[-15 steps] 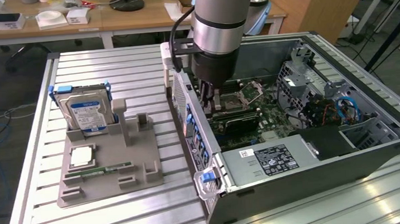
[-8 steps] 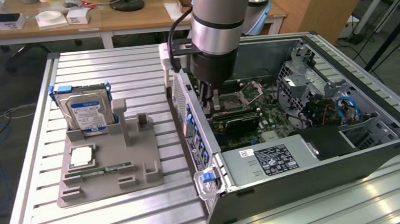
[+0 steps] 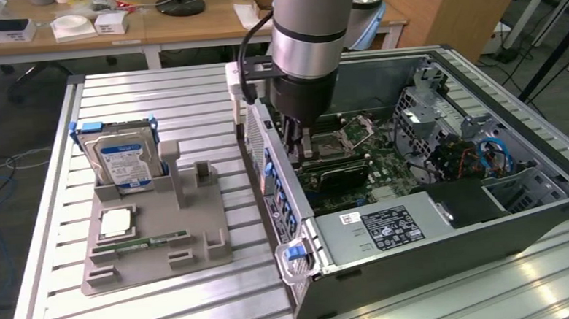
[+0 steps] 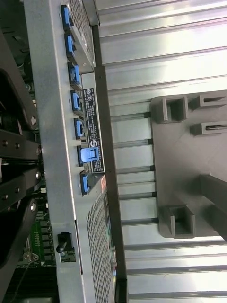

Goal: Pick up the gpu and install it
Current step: 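Press down on the gpu until it lock into place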

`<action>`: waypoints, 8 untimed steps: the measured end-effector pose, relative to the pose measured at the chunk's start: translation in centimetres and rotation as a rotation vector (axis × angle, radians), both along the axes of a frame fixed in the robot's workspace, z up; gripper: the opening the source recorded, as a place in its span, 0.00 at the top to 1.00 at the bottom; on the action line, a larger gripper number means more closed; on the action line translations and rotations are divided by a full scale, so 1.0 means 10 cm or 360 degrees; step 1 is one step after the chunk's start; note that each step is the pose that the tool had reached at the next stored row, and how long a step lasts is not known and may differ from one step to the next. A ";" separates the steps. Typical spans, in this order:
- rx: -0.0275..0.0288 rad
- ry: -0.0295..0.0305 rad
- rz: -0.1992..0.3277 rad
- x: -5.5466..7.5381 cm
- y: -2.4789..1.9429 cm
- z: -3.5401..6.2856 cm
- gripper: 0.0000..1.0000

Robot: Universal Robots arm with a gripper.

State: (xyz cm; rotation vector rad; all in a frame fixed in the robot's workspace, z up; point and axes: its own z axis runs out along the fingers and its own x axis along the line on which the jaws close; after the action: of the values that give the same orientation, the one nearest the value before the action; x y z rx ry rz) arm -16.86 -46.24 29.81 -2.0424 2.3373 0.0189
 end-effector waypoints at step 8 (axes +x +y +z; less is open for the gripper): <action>-0.00001 0.00055 -0.0002 0.06 0.001 0.042 0.89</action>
State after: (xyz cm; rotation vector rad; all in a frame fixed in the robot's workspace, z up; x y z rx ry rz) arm -16.25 -46.23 30.23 -2.0428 2.3405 0.0223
